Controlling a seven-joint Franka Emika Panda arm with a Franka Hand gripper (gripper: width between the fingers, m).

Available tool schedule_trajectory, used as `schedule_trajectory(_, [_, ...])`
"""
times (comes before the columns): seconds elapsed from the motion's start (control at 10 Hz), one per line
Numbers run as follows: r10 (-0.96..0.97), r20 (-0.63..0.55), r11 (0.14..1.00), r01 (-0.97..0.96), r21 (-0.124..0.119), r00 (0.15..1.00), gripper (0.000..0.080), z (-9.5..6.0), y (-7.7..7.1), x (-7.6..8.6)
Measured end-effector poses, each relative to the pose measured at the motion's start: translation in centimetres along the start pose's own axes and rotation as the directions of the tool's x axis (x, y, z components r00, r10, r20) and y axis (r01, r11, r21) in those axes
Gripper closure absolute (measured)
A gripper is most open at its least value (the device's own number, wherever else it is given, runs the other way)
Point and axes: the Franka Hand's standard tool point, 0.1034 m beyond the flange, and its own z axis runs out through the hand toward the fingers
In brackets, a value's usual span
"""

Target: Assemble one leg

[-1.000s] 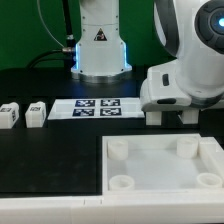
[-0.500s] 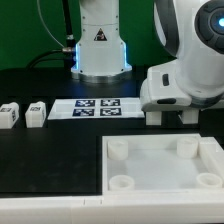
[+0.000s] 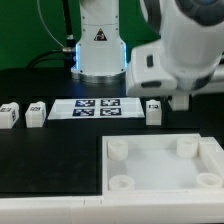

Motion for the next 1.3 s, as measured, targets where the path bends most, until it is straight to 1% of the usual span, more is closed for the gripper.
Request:
schedule_trajectory(0.1, [-0.004,-0.055,1.0,0.004,0.005,0.998,0.0506,-1.8,-0.5,0.4])
schedule_trajectory(0.2, [-0.005,-0.059,1.0,0.005,-0.003,0.998,0.0506,-1.2,-0.7,-0.2])
schedule_trajectory(0.3, [-0.005,-0.073,1.0,0.004,-0.001,0.997,0.0506,-1.1,-0.7,0.1])
schedule_trajectory(0.4, [-0.004,-0.213,1.0,0.007,0.011,0.977,0.0506,-1.9,-1.0,1.4])
schedule_trajectory(0.5, [-0.008,-0.344,1.0,0.011,0.008,0.939,0.0506,-2.1,-0.9,0.8])
schedule_trajectory(0.6, [-0.029,-0.377,1.0,0.03,-0.004,0.926,0.0506,-3.2,-0.7,-0.1])
schedule_trajectory(0.7, [-0.051,-0.445,0.999,0.046,-0.023,0.894,0.0506,-6.1,-0.7,0.0])
schedule_trajectory(0.8, [-0.072,-0.55,0.997,0.061,-0.038,0.832,0.0506,-9.6,-0.9,-0.2])
schedule_trajectory(0.9, [-0.069,-0.662,0.997,0.063,-0.034,0.746,0.0506,-10.2,-1.0,-0.3])
schedule_trajectory(1.0, [-0.075,-0.725,0.997,0.068,-0.039,0.685,0.0506,-9.3,-0.9,-0.4])
schedule_trajectory(1.1, [-0.076,-0.775,0.997,0.074,-0.037,0.627,0.0506,-9.4,-1.0,-0.3])
schedule_trajectory(1.2, [-0.074,-0.848,0.996,0.088,-0.032,0.525,0.0506,-9.8,-1.3,-0.1])
schedule_trajectory(1.3, [-0.078,-0.9,0.994,0.105,-0.036,0.429,0.0506,-9.5,-1.5,-0.2])
